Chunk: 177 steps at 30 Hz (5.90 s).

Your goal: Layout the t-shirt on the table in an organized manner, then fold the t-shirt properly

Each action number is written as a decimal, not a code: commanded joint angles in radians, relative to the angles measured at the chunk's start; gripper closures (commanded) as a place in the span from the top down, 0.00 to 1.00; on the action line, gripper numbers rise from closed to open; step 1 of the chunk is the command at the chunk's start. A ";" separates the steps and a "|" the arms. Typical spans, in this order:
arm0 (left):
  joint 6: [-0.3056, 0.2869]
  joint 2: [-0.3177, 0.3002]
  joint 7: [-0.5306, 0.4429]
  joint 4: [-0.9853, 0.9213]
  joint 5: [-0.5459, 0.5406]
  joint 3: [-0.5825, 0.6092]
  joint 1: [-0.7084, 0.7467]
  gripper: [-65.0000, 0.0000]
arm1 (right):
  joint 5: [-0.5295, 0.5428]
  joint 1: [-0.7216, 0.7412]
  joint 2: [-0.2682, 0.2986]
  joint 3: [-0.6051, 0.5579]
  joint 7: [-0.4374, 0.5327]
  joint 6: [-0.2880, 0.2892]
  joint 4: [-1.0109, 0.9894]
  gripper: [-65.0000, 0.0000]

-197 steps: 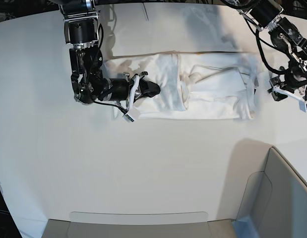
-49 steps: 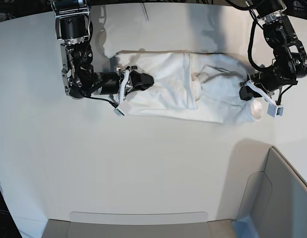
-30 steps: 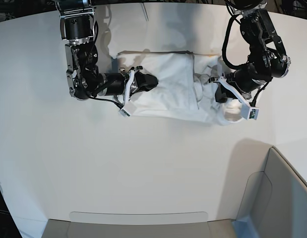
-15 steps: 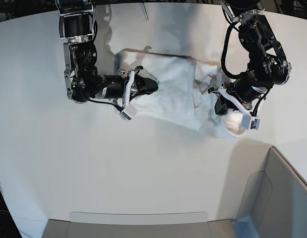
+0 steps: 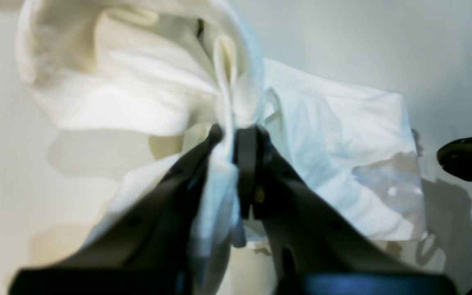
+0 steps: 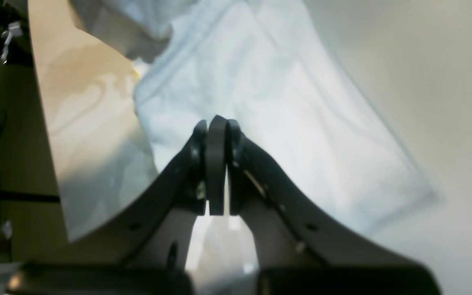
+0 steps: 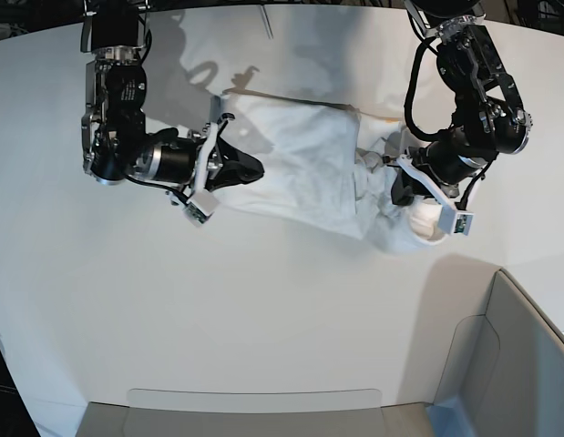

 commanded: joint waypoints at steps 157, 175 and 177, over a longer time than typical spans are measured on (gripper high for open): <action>0.144 0.024 -0.219 -0.126 0.535 0.215 -0.202 0.11 | -0.147 0.019 -0.051 -0.155 0.289 0.012 -0.235 0.00; 0.139 0.099 -0.173 -0.118 0.535 0.489 0.067 0.00 | -0.147 0.012 -0.045 -0.049 0.289 0.012 -0.235 0.00; 0.139 0.100 -0.168 -0.118 0.537 0.532 0.084 0.00 | -0.147 0.011 -0.045 -0.049 0.289 0.012 -0.235 0.00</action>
